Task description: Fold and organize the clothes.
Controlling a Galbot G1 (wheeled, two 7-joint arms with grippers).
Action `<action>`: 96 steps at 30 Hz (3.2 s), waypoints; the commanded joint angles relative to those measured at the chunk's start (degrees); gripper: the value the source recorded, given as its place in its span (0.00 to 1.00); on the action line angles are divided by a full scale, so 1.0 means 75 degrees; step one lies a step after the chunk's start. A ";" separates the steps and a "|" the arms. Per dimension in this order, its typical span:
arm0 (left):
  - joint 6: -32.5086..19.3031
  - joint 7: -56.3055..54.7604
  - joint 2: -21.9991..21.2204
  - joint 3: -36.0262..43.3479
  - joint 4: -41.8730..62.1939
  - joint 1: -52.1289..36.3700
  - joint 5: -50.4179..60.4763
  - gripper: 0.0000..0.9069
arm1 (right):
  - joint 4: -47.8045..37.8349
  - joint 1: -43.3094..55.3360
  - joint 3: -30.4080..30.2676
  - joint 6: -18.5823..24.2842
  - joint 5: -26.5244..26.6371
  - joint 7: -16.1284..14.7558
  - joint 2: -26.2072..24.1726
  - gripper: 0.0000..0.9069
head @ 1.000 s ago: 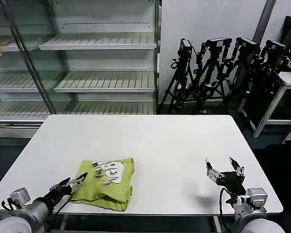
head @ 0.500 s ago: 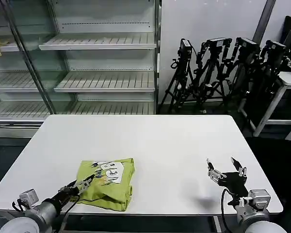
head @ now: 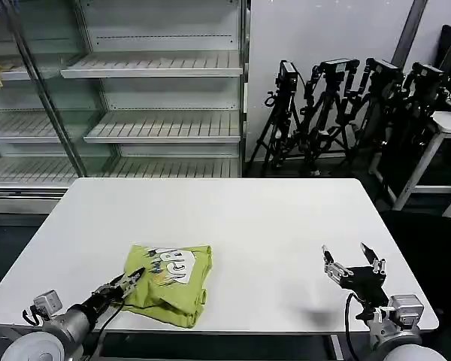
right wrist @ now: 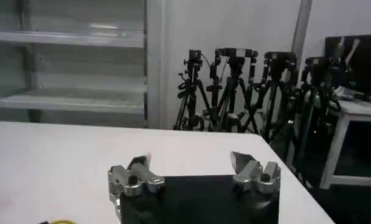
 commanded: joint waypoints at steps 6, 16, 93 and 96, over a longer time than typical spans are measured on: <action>-0.0021 -0.0004 0.0039 0.0031 0.0247 -0.0118 -0.0116 0.11 | -0.0001 0.0001 0.0023 -0.0004 -0.0011 0.0003 0.0020 1.00; 0.0032 -0.0002 0.0173 -0.0410 0.0006 -0.0127 -0.0537 1.00 | -0.0048 0.0008 0.0031 0.0000 -0.0009 -0.0002 0.0042 1.00; 0.0023 0.0062 0.0040 -0.1993 0.0377 0.0217 -0.2225 0.06 | 0.0123 -0.0080 0.0239 -0.0001 0.0099 0.0034 0.0069 1.00; 0.0063 0.0115 0.0489 -0.2818 0.0500 0.0430 -0.1961 0.04 | 0.0008 0.0081 0.0125 0.0028 0.0122 0.0008 0.0089 1.00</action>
